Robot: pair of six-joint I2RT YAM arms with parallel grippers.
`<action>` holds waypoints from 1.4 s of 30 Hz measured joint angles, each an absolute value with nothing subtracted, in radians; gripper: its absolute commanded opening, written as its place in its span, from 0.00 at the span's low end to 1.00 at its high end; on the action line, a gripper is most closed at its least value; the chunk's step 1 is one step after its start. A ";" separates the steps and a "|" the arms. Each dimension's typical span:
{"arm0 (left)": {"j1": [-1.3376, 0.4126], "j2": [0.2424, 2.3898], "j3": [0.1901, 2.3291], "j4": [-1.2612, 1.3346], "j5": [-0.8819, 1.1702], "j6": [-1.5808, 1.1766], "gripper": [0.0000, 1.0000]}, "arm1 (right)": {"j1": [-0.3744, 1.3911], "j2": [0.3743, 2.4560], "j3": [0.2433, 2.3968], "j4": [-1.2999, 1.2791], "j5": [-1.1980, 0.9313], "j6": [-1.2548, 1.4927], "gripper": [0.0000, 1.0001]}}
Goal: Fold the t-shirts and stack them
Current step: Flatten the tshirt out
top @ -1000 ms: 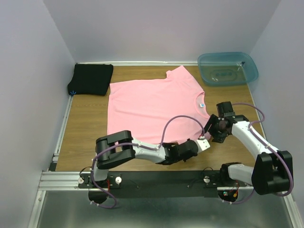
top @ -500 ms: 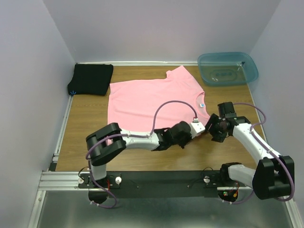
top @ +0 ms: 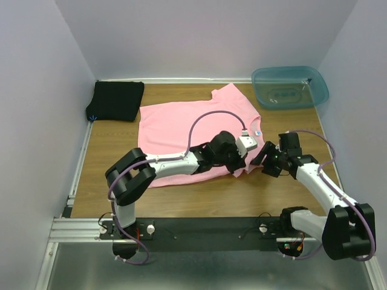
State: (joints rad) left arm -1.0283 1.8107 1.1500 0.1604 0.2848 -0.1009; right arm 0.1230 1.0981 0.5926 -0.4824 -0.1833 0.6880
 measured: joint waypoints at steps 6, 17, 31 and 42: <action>-0.958 1.866 1.180 0.143 0.328 -0.121 0.00 | 0.123 1.119 0.535 -0.389 -0.216 0.714 0.69; -0.910 1.985 1.223 0.099 0.357 -0.147 0.00 | 0.123 1.166 0.477 -0.269 -0.271 0.722 0.53; -0.879 1.985 1.223 0.087 0.357 -0.172 0.00 | 0.123 1.264 0.466 -0.144 -0.331 0.723 0.42; -0.879 1.967 1.214 0.087 0.324 -0.192 0.12 | 0.123 1.250 0.450 -0.121 -0.387 0.732 0.01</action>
State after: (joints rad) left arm -0.8791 1.9675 1.2140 0.0868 0.3244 -0.1925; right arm 0.1230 1.2495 0.4500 -0.1215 -0.3866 0.7319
